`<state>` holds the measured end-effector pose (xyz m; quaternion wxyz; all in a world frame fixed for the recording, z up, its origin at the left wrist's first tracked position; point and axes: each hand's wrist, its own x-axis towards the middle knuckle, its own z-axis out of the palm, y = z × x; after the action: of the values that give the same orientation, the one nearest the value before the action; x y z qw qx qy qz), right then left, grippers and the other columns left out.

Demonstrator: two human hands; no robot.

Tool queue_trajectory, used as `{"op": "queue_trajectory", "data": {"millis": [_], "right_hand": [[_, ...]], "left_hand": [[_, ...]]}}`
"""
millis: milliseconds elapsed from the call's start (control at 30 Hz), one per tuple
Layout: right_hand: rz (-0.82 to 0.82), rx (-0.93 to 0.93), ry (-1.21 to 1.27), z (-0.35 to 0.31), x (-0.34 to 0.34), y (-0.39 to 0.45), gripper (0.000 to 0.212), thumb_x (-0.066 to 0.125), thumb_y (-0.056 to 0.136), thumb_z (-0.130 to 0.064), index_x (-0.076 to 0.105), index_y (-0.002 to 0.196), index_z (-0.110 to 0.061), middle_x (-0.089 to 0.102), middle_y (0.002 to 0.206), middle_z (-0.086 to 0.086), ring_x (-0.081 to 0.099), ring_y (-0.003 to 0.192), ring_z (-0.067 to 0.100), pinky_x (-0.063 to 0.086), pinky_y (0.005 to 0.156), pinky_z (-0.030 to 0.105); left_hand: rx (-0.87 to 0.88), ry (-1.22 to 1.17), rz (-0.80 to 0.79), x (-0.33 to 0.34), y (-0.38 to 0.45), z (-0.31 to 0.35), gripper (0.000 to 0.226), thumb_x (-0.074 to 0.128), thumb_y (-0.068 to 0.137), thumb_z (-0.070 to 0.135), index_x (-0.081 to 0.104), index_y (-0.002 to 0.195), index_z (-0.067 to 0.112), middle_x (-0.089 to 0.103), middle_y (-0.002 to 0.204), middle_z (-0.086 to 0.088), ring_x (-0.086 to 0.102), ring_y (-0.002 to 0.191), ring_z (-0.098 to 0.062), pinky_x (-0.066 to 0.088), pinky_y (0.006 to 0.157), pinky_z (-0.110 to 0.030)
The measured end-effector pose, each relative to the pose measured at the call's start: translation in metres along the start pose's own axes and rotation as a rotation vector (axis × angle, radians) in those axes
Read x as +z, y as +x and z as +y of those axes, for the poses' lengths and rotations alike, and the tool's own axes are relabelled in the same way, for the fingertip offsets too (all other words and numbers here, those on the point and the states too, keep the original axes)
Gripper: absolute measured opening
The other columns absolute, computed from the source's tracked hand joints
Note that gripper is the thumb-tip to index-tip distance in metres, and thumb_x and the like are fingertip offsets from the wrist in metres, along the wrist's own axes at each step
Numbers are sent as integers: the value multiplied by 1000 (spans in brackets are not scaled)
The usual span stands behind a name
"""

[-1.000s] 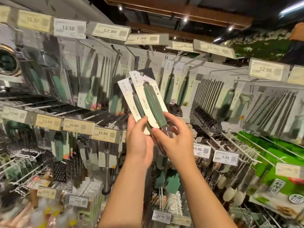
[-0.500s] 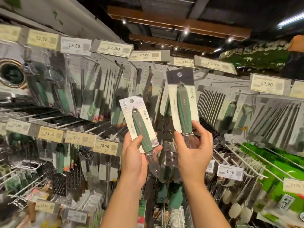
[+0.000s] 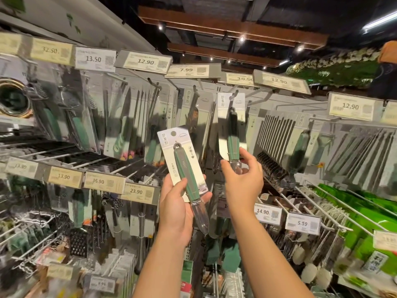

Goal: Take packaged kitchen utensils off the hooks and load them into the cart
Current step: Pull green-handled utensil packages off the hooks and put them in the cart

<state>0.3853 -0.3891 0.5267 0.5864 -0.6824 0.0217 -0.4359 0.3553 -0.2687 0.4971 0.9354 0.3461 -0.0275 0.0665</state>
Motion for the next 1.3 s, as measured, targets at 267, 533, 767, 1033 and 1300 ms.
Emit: {"op": "queue_trajectory", "data": {"millis": [267, 533, 767, 1033, 1300], "right_hand": [[-241, 116, -266, 21, 25, 42, 71, 83, 82, -30, 53, 145, -18, 58, 138, 4, 58, 125, 24, 46, 110, 47], [-186, -30, -146, 9, 4, 3, 48, 69, 94, -29, 55, 140, -28, 61, 131, -9, 58, 114, 3, 49, 101, 30], [-327, -339, -129, -1, -11, -35, 42, 80, 84, -20, 70, 124, -22, 62, 118, -9, 61, 105, 1, 47, 83, 9], [-166, -309, -89, -3, -16, -35, 37, 77, 87, -13, 70, 123, -17, 60, 115, -4, 59, 107, 6, 51, 87, 19], [14, -261, -7, -10, -31, -22, 37, 75, 89, -15, 68, 125, -22, 55, 117, -9, 61, 102, 16, 57, 86, 38]], "left_hand": [[4, -23, -22, 3, 3, 8, 38, 47, 110, 9, 60, 141, 27, 72, 132, -9, 75, 102, -26, 64, 73, -42], [61, 197, -52, 10, 4, 13, 31, 50, 110, 16, 66, 129, 35, 77, 123, 6, 71, 117, -21, 48, 111, -60], [104, 213, -109, 29, 3, 13, 28, 54, 107, 8, 68, 127, 22, 79, 118, 1, 74, 111, -16, 59, 93, -35], [141, 314, -182, 39, -2, 9, 27, 54, 108, 10, 66, 129, 20, 79, 117, 3, 75, 106, -10, 57, 78, -19], [191, 813, -170, 25, 13, 27, 15, 61, 104, 23, 70, 112, 32, 77, 99, 10, 73, 88, -10, 55, 77, -30]]}}
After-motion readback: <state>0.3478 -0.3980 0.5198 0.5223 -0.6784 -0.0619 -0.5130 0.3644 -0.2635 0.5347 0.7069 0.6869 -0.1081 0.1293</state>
